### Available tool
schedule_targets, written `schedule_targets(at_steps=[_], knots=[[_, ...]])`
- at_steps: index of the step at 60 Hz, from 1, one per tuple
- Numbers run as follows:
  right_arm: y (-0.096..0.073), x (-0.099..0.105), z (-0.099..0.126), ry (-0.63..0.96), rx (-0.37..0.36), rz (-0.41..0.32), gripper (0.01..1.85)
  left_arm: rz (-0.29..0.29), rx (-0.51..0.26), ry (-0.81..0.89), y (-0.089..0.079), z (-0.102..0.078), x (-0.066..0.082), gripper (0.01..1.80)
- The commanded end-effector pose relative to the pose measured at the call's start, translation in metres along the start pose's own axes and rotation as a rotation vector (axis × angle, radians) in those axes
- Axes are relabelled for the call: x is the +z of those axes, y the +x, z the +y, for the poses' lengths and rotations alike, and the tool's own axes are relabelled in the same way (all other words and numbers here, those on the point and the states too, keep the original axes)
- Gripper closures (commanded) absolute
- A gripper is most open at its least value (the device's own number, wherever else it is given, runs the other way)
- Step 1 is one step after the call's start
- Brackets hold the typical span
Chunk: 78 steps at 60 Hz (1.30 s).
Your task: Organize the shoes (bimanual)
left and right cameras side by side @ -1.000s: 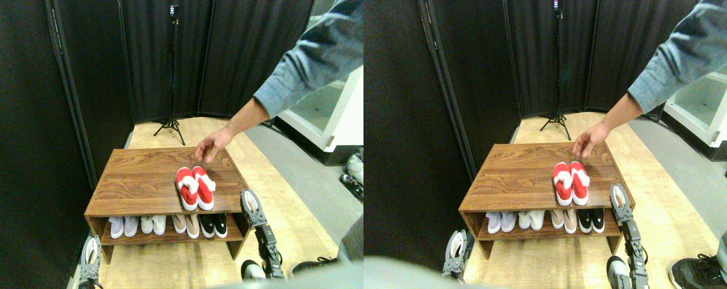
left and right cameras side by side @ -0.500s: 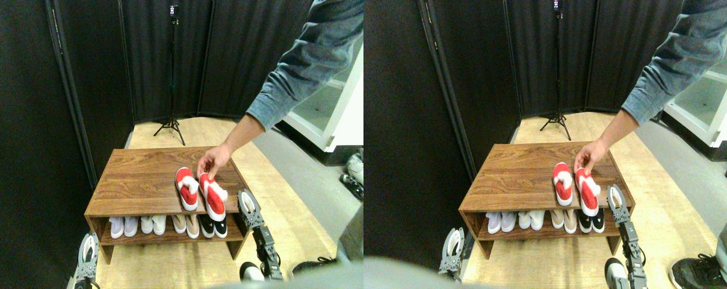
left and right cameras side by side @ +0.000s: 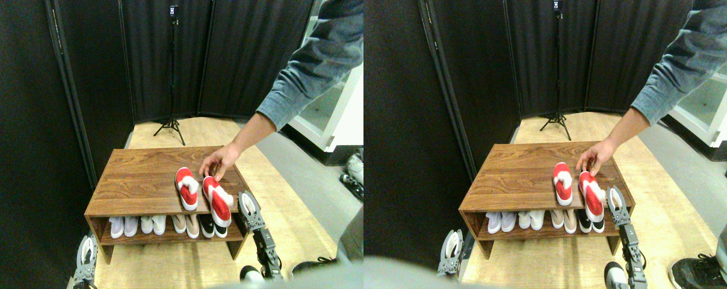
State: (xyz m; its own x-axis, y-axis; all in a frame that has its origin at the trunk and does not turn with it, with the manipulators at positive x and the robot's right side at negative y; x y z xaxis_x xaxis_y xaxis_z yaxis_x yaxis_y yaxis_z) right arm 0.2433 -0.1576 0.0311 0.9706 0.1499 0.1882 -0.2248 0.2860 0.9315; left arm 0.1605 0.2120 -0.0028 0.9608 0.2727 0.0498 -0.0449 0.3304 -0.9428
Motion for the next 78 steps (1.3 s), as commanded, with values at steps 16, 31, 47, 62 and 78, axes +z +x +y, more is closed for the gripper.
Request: schedule_targets(at_steps=[16, 31, 47, 62, 78], knots=[[-0.004, -0.002, 0.012, 0.004, 0.029, 0.014, 1.85, -0.014, -0.028, -0.01, 0.001, -0.006, 0.0, 1.8], [-0.014, -0.014, 0.013, 0.195, -0.042, 0.132, 1.07, -0.017, -0.028, -0.017, 0.004, -0.005, 0.0, 1.8], [-0.015, -0.035, -0.014, 0.218, -0.137, 0.191, 0.38, -0.003, -0.022, -0.018, 0.009, -0.004, -0.002, 1.8], [-0.001, -0.053, -0.053, 0.277, -0.229, 0.183, 0.25, 0.005, -0.027, 0.0, 0.013, -0.006, -0.001, 1.8], [0.03, -0.071, -0.096, 0.239, -0.283, 0.179, 0.29, 0.011, -0.032, 0.024, 0.015, -0.01, 0.0, 1.8]])
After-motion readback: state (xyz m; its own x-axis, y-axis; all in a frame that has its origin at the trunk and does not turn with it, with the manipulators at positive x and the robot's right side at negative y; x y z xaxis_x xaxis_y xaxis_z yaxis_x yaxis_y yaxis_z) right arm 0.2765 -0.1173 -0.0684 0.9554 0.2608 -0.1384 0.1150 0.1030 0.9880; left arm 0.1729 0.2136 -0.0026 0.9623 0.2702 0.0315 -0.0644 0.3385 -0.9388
